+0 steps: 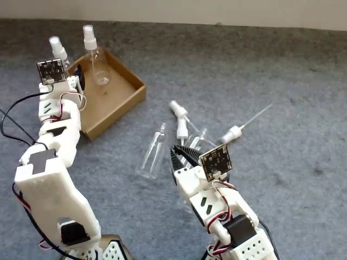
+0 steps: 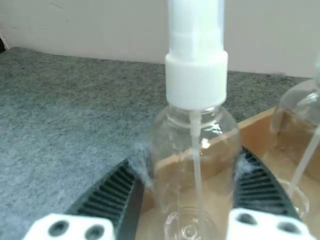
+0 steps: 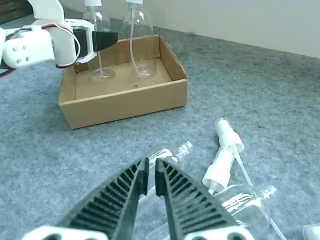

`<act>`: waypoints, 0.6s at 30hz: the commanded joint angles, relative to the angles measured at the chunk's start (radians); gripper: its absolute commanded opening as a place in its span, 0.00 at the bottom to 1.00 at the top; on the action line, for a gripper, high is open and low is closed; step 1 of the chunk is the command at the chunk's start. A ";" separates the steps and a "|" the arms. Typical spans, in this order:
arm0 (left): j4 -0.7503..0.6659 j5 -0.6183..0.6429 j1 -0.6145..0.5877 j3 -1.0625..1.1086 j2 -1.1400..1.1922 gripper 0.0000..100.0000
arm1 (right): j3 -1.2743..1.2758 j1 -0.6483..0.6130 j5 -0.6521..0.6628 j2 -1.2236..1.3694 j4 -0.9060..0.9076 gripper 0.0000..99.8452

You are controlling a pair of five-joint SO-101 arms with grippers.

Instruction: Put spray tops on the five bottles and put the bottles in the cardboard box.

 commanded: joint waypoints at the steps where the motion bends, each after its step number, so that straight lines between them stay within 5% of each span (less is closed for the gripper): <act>1: -0.005 0.005 0.024 0.065 -0.104 0.15 | 0.168 0.012 -0.005 -0.002 0.007 0.03; 18: -0.060 -0.002 0.005 0.140 -0.176 0.15 | 0.168 0.012 -0.005 -0.002 0.007 0.03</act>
